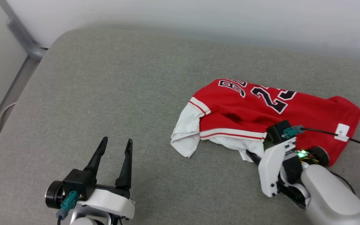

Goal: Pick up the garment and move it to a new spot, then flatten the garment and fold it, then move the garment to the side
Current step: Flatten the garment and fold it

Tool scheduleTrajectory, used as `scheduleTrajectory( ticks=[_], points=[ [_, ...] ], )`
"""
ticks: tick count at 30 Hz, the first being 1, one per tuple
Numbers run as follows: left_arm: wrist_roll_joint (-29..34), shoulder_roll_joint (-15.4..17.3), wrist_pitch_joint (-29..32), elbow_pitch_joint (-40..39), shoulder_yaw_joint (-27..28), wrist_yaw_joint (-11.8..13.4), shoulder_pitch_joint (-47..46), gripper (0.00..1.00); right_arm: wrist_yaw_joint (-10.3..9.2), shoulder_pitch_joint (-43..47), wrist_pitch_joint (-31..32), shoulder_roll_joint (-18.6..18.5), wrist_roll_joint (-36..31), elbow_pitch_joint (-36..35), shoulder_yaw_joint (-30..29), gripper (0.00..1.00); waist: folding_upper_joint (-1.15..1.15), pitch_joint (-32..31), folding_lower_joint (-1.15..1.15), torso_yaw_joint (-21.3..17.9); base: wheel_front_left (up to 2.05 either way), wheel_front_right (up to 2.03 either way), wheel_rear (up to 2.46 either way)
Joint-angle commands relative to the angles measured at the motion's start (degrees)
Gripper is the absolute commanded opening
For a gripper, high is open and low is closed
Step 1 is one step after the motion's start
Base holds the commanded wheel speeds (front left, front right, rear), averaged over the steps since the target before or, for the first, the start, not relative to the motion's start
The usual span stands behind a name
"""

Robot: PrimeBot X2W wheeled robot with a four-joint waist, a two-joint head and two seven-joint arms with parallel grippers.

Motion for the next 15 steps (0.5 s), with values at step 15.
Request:
scheduleTrajectory(
  ticks=[15],
  points=[
    [0.94,-0.15,-0.15,-0.23,1.18,-0.17,2.34,1.0,-0.07,8.87,6.86,-15.64,0.96,-6.42,-11.14,0.0,0.0,-4.59,-0.01,-10.75,0.0,0.0,0.0]
  ],
)
